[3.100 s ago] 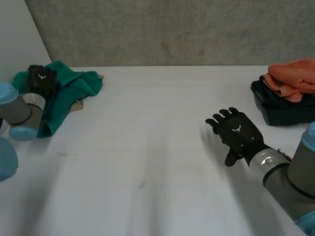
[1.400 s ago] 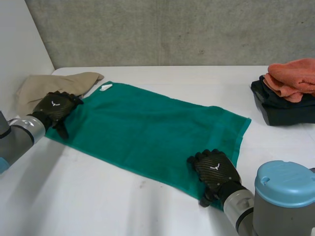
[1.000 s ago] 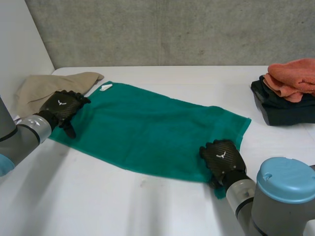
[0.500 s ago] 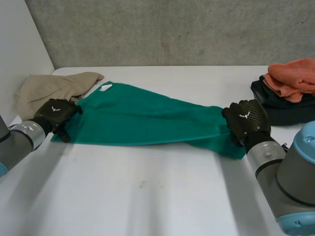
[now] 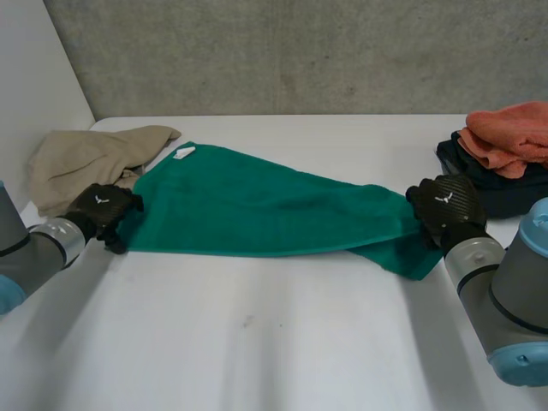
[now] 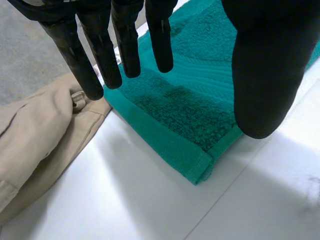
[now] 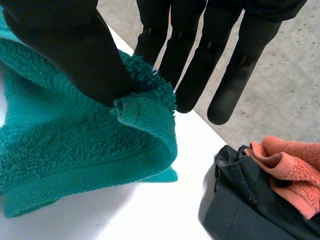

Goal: Fold the laundry.

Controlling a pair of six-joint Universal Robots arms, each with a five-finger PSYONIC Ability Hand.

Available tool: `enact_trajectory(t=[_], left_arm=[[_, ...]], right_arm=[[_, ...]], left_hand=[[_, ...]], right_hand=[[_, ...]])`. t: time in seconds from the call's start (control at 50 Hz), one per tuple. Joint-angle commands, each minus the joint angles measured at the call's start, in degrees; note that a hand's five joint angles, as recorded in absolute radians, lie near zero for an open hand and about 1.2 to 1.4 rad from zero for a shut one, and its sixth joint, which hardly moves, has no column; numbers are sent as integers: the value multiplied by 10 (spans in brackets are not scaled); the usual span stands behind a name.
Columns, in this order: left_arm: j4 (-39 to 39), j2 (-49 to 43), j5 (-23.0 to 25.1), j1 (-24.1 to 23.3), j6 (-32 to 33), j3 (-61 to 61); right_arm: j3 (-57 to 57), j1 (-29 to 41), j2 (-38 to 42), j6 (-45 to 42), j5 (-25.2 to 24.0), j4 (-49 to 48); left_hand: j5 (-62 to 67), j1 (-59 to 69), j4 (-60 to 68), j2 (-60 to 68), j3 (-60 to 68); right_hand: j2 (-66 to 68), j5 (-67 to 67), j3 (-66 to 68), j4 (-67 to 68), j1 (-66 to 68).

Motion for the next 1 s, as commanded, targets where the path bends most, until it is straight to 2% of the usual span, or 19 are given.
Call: enact_trajectory(t=[0.02,0.46,0.64,0.74,0.82,1.0], left_arm=[[0,-14,-3,-10,0,20],[0,-72,-5,-36,-1,98],[-1,-98,-5,-45,-2,129],[0,-105,-5,-51,-2,149],[2,-105,-7,-57,-3,162],[5,-109,-46,-69,-4,184]], right_arm=[[2,4,5,-2,-1,0],[5,4,10,-3,-2,0],[6,4,10,-3,-3,0],[5,4,10,-3,-3,0],[5,3,10,-4,-3,0],[7,3,10,-4,-3,0]], left_hand=[[44,52,46,49,49],[94,103,97,100,100],[195,203,198,201,200],[338,346,340,343,343],[389,397,391,394,394],[377,385,380,383,382]], right_hand=[[126,137,121,115,154],[126,137,121,115,154],[126,137,121,115,154],[126,137,121,115,154],[126,137,121,115,154],[126,137,121,115,154]])
